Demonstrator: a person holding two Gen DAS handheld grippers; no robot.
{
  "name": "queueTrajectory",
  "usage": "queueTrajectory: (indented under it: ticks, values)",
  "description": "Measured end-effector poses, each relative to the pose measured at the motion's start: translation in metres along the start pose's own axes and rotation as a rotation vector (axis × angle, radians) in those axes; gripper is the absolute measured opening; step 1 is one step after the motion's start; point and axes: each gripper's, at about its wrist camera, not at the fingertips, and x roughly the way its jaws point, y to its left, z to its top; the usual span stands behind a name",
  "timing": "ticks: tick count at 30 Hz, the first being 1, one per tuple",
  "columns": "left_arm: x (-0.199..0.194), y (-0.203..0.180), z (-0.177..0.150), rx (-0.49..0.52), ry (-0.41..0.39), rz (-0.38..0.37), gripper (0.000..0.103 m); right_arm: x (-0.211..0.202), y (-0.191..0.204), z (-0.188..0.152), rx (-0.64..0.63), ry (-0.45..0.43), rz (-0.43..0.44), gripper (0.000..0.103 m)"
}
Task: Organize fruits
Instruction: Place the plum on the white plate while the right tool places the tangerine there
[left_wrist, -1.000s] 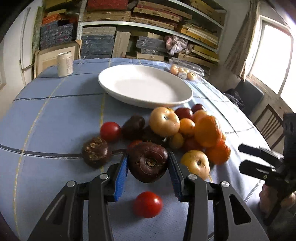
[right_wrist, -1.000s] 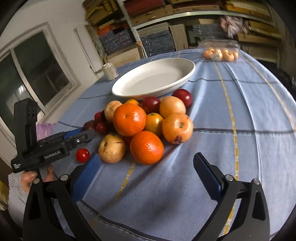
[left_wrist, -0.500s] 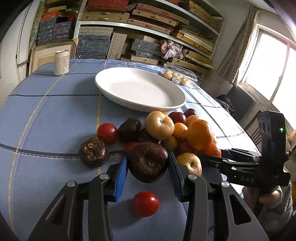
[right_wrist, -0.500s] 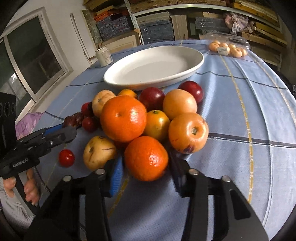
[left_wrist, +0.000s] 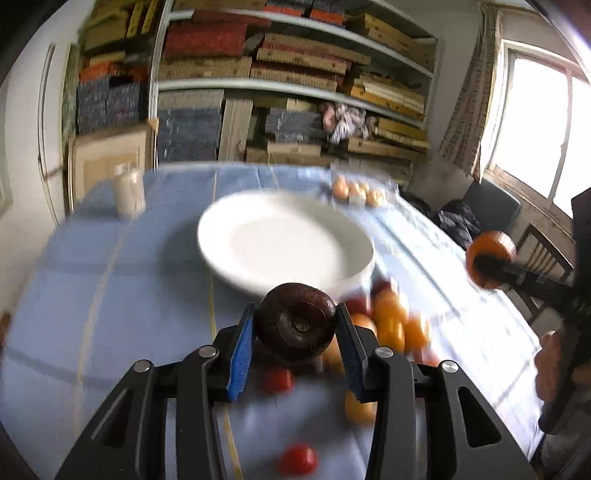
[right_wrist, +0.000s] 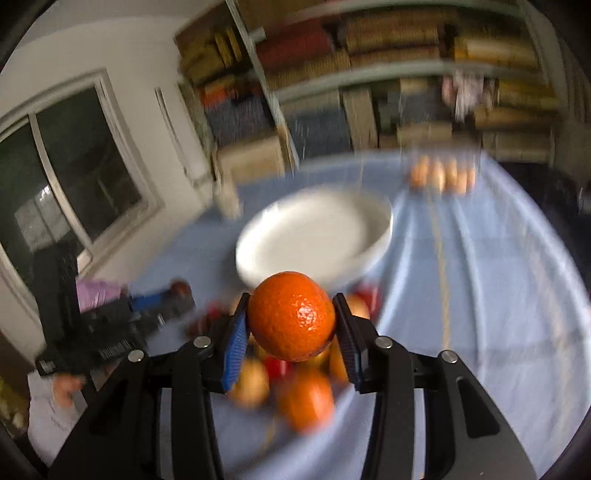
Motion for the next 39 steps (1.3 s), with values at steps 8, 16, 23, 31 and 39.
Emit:
queueTrajectory:
  ticks: [8, 16, 23, 31, 39]
  values:
    - [0.075, 0.010, 0.050, -0.037, 0.060, 0.064, 0.043, 0.121, -0.022, 0.035, 0.023, 0.109, -0.113, 0.043]
    - [0.123, 0.034, 0.038, -0.086, 0.144, 0.046, 0.043, 0.176, -0.043, 0.024, 0.058, 0.213, -0.089, 0.045]
    - [0.142, 0.035, 0.030, -0.071, 0.193, 0.058, 0.043, 0.192, -0.047, 0.022, 0.046, 0.268, -0.106, 0.048]
    - [0.120, 0.038, 0.034, -0.096, 0.114, 0.081, 0.082, 0.128, -0.055, 0.052, 0.171, 0.020, -0.016, 0.058]
    - [0.056, 0.047, 0.034, -0.148, -0.014, 0.102, 0.085, 0.016, -0.035, 0.094, 0.144, -0.244, 0.102, 0.063]
